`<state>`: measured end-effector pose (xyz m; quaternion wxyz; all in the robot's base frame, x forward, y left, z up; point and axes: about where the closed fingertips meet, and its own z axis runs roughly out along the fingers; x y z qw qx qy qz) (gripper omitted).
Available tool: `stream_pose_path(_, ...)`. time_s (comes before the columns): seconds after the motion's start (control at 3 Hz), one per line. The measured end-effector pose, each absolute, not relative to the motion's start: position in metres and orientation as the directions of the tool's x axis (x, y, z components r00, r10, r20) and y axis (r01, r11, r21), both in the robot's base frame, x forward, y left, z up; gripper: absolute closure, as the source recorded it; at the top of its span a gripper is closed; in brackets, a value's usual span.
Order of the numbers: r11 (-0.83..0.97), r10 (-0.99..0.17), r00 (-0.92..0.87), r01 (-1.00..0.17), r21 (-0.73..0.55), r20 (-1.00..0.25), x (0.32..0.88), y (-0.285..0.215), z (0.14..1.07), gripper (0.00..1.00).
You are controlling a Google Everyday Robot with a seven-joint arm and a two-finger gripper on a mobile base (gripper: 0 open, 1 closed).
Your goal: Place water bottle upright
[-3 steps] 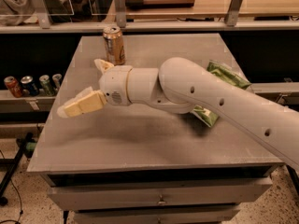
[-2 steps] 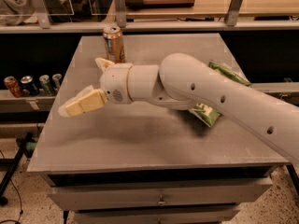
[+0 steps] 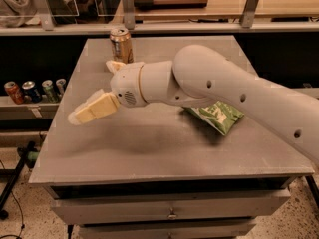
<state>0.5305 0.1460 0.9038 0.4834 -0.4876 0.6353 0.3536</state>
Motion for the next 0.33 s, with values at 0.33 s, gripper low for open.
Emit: stream_pose_path(0.33,0.274,-0.278,-0.057,-0.961,-0.022,-0.959,0.5305,0.1461,0.9039,0.0)
